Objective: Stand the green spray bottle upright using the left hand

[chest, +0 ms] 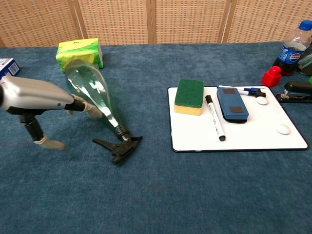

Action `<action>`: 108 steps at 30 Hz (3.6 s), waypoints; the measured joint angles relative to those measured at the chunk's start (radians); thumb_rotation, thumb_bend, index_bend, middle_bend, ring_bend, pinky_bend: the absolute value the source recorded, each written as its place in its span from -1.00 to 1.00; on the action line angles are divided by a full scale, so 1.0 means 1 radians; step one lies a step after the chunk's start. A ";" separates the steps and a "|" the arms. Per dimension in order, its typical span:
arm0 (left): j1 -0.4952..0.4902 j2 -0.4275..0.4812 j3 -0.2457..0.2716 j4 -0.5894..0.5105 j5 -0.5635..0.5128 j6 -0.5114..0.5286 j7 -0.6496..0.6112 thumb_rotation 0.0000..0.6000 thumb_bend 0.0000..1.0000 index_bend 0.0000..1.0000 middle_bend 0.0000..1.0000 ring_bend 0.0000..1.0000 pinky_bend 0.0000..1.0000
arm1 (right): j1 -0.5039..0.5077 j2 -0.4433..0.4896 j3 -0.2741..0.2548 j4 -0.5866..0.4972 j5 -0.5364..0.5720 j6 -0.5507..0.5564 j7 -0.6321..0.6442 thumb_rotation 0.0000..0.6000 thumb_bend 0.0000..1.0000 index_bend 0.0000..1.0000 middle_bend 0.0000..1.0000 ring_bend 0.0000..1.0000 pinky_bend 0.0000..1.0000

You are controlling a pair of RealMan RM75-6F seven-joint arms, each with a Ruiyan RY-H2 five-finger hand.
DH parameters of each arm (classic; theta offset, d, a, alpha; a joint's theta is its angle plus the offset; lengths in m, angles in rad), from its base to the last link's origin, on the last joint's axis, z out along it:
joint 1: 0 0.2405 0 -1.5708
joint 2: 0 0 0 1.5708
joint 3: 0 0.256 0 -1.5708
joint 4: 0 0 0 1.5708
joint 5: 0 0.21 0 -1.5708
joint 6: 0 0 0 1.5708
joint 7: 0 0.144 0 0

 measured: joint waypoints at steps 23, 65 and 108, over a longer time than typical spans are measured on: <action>0.023 0.121 0.051 -0.022 0.364 0.268 -0.214 0.41 -0.26 -0.65 -0.78 -0.91 -0.56 | 0.001 -0.010 0.005 0.006 -0.018 -0.004 0.013 1.00 -0.39 -0.51 -0.41 -0.99 -0.89; -0.175 -0.211 -0.027 0.257 0.148 0.032 0.203 0.26 -0.26 -0.66 -0.97 -1.00 -0.83 | -0.056 0.004 0.004 0.017 -0.007 0.050 0.063 1.00 -0.39 -0.51 -0.41 -0.99 -0.89; -0.171 -0.292 -0.050 0.361 0.125 0.170 0.074 1.00 -0.26 0.08 -0.03 0.00 0.30 | -0.071 -0.009 0.017 0.031 -0.010 0.062 0.094 1.00 -0.38 -0.52 -0.41 -0.99 -0.89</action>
